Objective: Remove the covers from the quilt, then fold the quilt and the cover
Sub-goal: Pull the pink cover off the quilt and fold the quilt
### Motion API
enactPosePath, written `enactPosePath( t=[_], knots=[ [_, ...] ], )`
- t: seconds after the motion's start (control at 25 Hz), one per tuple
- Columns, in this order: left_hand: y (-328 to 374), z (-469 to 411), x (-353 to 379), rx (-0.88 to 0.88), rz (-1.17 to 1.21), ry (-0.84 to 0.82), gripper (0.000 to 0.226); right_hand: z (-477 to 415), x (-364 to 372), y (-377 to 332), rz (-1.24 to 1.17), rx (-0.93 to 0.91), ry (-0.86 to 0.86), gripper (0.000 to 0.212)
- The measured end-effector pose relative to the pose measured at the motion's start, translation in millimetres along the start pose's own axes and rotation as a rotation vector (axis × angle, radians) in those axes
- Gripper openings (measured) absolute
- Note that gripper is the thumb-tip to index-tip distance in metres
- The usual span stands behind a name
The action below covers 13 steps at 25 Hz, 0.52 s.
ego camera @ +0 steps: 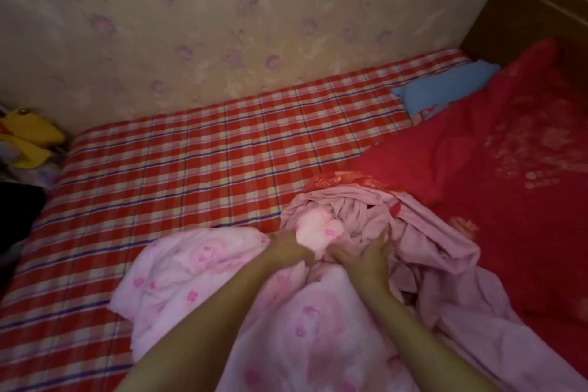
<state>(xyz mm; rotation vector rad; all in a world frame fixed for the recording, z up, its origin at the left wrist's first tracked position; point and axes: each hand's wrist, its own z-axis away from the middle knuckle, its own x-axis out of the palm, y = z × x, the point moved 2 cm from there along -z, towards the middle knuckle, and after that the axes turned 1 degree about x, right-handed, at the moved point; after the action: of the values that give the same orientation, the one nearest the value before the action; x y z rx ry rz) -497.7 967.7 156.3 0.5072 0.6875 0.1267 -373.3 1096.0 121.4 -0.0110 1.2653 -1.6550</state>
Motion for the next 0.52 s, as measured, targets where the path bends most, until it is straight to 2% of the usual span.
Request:
enactPosePath(
  t=[0.08, 0.12, 0.2, 0.24, 0.32, 0.4, 0.52],
  knots=[
    [16.1, 15.5, -40.5, 0.059, 0.112, -0.008, 0.049, -12.6, -3.2, -37.7, 0.046, -0.188, 0.110, 0.080],
    [20.0, 23.9, -63.7, 0.122, 0.093, -0.012, 0.047, -23.6, -14.0, -60.6, 0.123, -0.304, 0.144, 0.062],
    [20.9, 48.7, -116.7, 0.264, 0.007, -0.015, 0.047, -64.5, -72.8, -109.4, 0.348, -0.499, 0.305, 0.041],
    [14.0, 61.4, -139.9, 0.313, -0.029, -0.024, 0.049, -89.9, -118.7, -127.1, 0.446, -0.528, 0.419, 0.037],
    [-9.4, 77.5, -177.6, 0.322, -0.121, 0.016, 0.060, -124.0, -223.6, -134.6, 0.525, -0.352, 0.579, 0.040],
    [-33.0, 69.9, -199.9, 0.256, -0.122, 0.162, 0.064, -140.9, -296.3, -102.1, 0.388, -0.094, 0.610, 0.047],
    [-47.1, 20.2, -192.4, 0.093, -0.061, 0.442, 0.060, -163.0, -304.3, -59.7, 0.194, 0.061, 0.645, 0.054]
  ],
)
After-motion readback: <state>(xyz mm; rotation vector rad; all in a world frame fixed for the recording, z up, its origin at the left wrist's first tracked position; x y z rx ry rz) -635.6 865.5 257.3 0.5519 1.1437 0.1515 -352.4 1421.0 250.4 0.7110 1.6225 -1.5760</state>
